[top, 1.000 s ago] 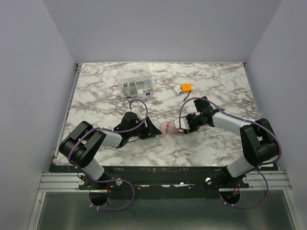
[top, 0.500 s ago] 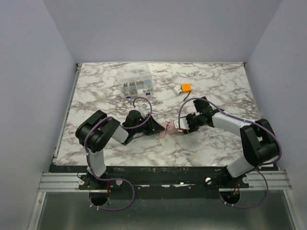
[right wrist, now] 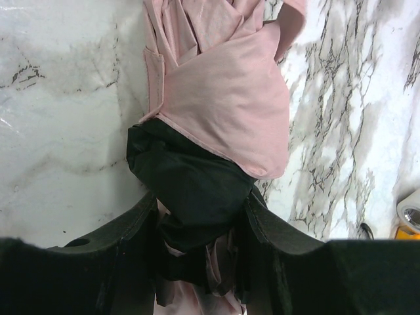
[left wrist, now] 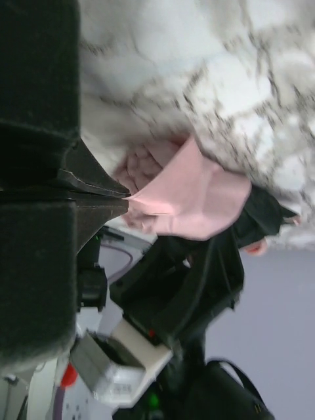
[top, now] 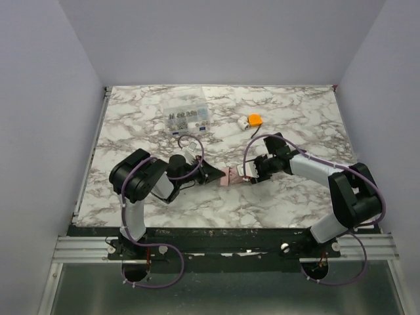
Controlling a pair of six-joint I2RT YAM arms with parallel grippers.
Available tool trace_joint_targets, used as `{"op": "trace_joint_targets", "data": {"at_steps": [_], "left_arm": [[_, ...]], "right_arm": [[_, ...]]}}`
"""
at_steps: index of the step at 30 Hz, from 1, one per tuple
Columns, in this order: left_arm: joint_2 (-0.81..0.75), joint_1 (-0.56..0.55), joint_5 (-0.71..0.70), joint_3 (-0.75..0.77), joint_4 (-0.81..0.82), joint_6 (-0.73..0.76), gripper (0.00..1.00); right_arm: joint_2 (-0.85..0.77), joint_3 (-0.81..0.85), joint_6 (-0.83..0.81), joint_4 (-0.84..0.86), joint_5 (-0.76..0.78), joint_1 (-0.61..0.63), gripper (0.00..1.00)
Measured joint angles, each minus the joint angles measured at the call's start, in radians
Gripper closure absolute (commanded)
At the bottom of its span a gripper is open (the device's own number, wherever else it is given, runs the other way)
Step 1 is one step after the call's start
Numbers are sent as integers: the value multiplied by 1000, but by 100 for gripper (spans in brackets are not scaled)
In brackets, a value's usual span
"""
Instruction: Put away the umbrella
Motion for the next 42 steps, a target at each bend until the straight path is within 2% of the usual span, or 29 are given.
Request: {"op": "trace_joint_targets", "data": {"at_steps": [5, 10, 16, 21, 27, 35, 42], "left_arm": [[-28, 0, -4, 58, 59, -114, 100], [-39, -22, -37, 112, 34, -207, 100], [-17, -83, -80, 185, -12, -248, 100], [31, -82, -110, 248, -49, -263, 100], [55, -31, -143, 261, -76, -279, 100], [73, -22, -144, 336, -282, -250, 100], [74, -27, -143, 391, -396, -221, 100]], "right_arm": [[0, -8, 5, 12, 8, 5, 97], [2, -4, 37, 31, 13, 15, 97], [41, 47, 96, 3, 11, 18, 97], [57, 78, 124, -26, 7, 18, 99], [-42, -62, 107, 114, 25, 43, 99], [-142, -212, 106, 295, 78, 123, 100], [-207, -319, 134, 440, 110, 159, 100]]}}
